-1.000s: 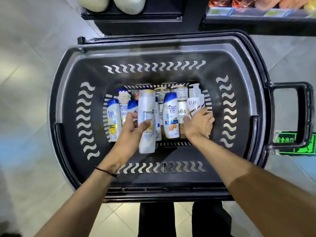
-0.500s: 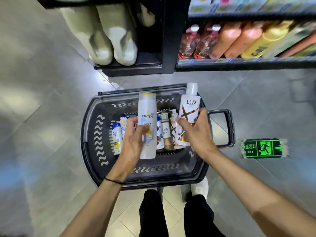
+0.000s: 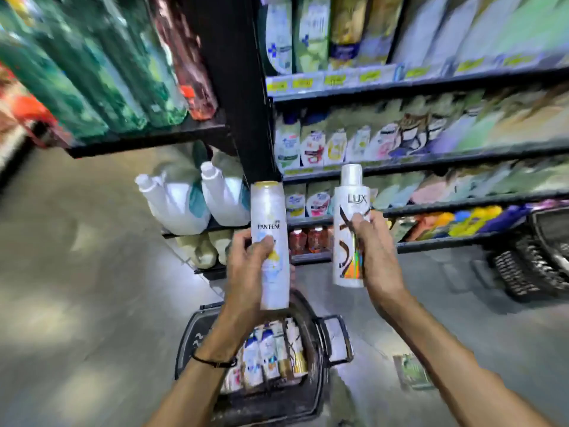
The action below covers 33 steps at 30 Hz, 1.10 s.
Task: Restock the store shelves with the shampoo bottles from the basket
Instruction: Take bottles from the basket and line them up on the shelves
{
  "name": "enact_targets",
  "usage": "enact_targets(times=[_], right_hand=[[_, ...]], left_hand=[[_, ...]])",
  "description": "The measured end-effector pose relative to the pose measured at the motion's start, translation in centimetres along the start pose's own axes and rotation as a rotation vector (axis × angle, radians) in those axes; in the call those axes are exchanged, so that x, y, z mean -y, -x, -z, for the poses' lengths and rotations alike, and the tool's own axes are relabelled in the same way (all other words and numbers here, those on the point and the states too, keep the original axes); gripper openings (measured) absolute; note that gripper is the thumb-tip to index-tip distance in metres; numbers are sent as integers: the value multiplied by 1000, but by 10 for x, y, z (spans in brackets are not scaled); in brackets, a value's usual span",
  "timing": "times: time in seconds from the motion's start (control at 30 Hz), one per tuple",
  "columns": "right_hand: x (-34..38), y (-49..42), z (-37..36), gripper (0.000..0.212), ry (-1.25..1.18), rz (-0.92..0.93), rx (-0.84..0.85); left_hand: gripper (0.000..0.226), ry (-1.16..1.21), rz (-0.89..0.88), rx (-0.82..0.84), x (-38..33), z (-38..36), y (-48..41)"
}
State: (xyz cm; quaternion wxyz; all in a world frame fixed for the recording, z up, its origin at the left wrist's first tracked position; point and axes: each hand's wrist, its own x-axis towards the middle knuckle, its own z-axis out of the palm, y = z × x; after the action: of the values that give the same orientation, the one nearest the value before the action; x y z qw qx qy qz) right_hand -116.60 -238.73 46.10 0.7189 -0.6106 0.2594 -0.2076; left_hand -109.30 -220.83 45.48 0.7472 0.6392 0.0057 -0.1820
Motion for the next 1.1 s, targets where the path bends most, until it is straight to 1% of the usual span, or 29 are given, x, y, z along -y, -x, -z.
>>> enact_targets(times=[0.1,0.13,0.2,0.23,0.27,0.3,0.33,0.4,0.5,0.53,0.63,0.73,0.9,1.03,1.1], right_hand=[[81,-2,12,21,-11,84,44],[105,-1,16,23,-22,113,64],[150,3,22,33,-45,156,95],[172,6,24,31,-53,182,113],[194,9,25,23,-60,217,139],[214,12,25,17,-61,253,164],[233,15,25,16,-61,289,186],[268,20,25,19,-74,339,228],[312,27,23,30,-86,416,283],[326,29,21,31,-82,455,289],[359,31,14,26,-100,538,301],[389,27,7,29,-107,598,289],[438,17,3,27,-86,716,255],[464,3,11,41,-96,754,221],[475,-10,18,51,-105,773,172]], left_hand=[[29,-4,-95,29,-67,-35,17],[28,9,-123,38,-87,-46,23],[18,48,-177,43,-127,-68,37],[13,73,-197,48,-146,-79,44],[10,91,-219,60,-166,-89,51],[11,98,-246,76,-184,-98,57],[14,93,-279,90,-202,-106,64],[23,75,-352,97,-237,-121,75],[21,96,-458,119,-281,-136,86],[20,101,-490,134,-295,-139,89],[21,106,-551,181,-329,-143,94],[29,91,-604,208,-360,-141,93],[37,93,-675,237,-408,-143,82],[33,93,-740,269,-434,-164,71],[37,71,-748,285,-442,-179,63]])
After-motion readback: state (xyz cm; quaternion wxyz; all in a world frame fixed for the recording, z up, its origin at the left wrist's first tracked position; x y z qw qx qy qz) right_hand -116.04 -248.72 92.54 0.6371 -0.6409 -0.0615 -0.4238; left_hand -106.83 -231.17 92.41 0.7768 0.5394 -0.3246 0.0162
